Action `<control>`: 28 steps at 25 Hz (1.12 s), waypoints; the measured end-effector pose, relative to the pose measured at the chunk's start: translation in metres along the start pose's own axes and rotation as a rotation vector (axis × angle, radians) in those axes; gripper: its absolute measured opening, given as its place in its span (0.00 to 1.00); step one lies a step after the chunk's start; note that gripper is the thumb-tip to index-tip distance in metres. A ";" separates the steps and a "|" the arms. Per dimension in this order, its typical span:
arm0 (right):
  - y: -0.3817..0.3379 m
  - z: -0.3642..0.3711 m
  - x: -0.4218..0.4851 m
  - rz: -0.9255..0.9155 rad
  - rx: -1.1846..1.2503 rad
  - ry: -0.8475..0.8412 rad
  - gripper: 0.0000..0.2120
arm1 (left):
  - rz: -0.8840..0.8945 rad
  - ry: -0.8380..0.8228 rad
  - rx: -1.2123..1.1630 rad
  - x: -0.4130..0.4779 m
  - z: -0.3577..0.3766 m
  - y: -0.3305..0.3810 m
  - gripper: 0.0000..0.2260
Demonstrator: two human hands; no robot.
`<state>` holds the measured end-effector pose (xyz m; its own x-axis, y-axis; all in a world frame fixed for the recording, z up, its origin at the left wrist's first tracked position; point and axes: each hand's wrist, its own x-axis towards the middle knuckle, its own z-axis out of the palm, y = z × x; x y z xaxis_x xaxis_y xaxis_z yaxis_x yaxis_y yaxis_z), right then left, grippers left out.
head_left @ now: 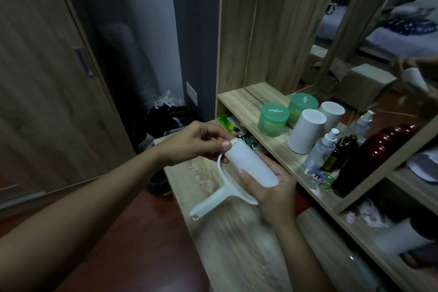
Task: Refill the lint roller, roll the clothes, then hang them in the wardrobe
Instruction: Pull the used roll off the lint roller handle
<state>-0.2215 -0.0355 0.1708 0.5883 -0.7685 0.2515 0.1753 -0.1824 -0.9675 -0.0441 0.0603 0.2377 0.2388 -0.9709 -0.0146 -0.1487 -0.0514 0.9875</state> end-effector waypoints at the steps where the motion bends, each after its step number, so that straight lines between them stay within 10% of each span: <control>1: -0.004 0.000 0.000 -0.016 0.006 -0.006 0.21 | 0.022 0.002 0.018 -0.001 -0.001 0.004 0.11; 28: -0.037 0.042 0.018 -0.084 0.100 0.031 0.24 | 0.168 0.038 0.268 0.007 -0.028 0.055 0.07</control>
<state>-0.1846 -0.0171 0.2120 0.5437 -0.7721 0.3289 0.3014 -0.1860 -0.9352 -0.0241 0.0575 0.2959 0.2250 -0.9618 0.1558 -0.4353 0.0438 0.8992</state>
